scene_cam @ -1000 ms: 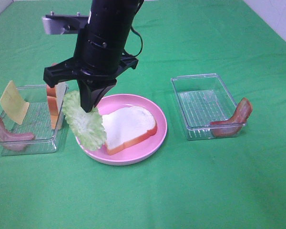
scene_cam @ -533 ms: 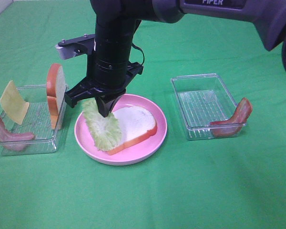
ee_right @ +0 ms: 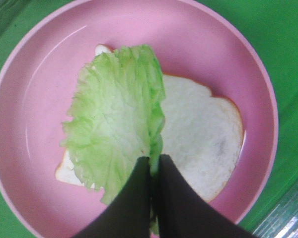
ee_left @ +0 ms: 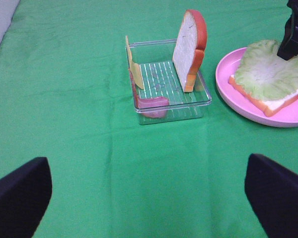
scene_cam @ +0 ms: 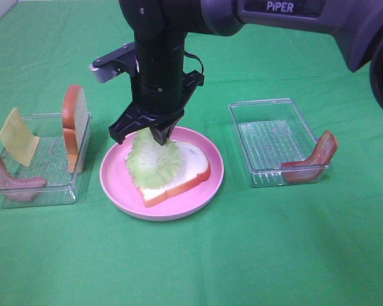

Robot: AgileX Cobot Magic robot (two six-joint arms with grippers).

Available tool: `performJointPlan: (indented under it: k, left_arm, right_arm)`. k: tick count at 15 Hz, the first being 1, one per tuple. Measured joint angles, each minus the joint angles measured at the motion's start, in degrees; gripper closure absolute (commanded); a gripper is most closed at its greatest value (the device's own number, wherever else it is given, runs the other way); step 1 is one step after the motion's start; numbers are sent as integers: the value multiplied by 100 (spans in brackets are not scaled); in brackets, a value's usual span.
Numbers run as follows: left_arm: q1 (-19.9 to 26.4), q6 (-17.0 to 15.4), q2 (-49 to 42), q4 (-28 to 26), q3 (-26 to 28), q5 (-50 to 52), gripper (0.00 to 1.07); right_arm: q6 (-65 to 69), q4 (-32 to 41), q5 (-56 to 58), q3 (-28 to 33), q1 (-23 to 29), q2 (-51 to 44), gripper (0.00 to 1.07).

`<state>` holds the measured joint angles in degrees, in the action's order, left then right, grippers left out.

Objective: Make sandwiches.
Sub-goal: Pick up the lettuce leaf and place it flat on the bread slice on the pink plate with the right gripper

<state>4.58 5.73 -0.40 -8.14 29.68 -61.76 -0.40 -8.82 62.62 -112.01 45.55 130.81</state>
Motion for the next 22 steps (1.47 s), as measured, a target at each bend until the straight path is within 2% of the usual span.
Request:
performJointPlan:
  k: [11,13,15,17,18,19,22]
  left_arm:
    - [0,0,0,0,0,0,7]
    - [0,0,0,0,0,0,7]
    - [0,0,0,0,0,0,7]
    - [0,0,0,0,0,0,7]
    - [0,0,0,0,0,0,7]
    - [0,0,0,0,0,0,7]
    - [0,0,0,0,0,0,7]
  right_arm:
    - [-46,-126,0,0,0,0,107]
    - [-46,-149,0,0,0,0,94]
    - [-46,-189,0,0,0,0,58]
    - [-6,-258,0,0,0,0,29]
    - [-6,-327,0,0,0,0,23]
    - [-6,-390,0,0,0,0,21]
    - [40,-579,63,0,-6,0,21]
